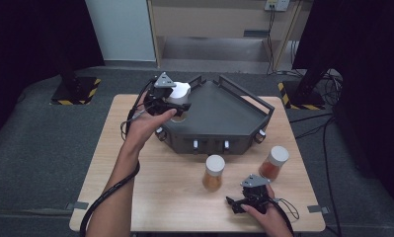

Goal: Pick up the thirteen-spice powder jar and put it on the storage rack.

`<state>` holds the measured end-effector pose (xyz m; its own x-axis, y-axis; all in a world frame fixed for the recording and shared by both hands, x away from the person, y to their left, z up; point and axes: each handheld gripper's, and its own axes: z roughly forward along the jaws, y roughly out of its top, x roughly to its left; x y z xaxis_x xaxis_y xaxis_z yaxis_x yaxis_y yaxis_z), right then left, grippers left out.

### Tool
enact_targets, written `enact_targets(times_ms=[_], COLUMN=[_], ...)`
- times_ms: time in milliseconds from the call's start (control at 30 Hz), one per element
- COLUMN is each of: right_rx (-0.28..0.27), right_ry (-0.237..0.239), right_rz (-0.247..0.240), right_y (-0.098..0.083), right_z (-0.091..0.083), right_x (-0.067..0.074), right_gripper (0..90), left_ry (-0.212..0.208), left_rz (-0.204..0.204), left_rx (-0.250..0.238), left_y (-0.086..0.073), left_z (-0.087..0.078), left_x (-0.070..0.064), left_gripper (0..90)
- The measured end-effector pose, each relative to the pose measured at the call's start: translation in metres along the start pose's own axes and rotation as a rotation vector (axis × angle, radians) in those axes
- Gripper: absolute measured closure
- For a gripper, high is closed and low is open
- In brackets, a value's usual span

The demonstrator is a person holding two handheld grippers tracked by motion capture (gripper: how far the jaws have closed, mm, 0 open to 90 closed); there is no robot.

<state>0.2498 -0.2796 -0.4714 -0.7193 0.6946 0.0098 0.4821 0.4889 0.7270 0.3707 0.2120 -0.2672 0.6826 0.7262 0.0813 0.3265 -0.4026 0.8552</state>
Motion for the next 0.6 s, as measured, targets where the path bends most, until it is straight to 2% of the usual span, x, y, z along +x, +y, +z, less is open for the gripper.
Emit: enact_targets(times_ms=[133, 300, 600], right_rx=[0.000, 0.000, 0.000], right_ry=[0.000, 0.000, 0.001], right_rz=[0.000, -0.001, 0.001], right_y=[0.000, 0.000, 0.000], right_z=[0.000, 0.000, 0.000], right_x=[0.000, 0.000, 0.000], right_gripper=[0.5, 0.5, 0.5], left_ry=[-0.002, -0.008, -0.023], left_rz=[-0.013, -0.002, -0.035], left_rx=[0.000, 0.031, 0.050], left_y=[-0.002, 0.000, -0.011], left_z=[0.007, 0.018, 0.035], left_x=[0.002, 0.002, 0.004], left_gripper=[29.3, 29.3, 29.3])
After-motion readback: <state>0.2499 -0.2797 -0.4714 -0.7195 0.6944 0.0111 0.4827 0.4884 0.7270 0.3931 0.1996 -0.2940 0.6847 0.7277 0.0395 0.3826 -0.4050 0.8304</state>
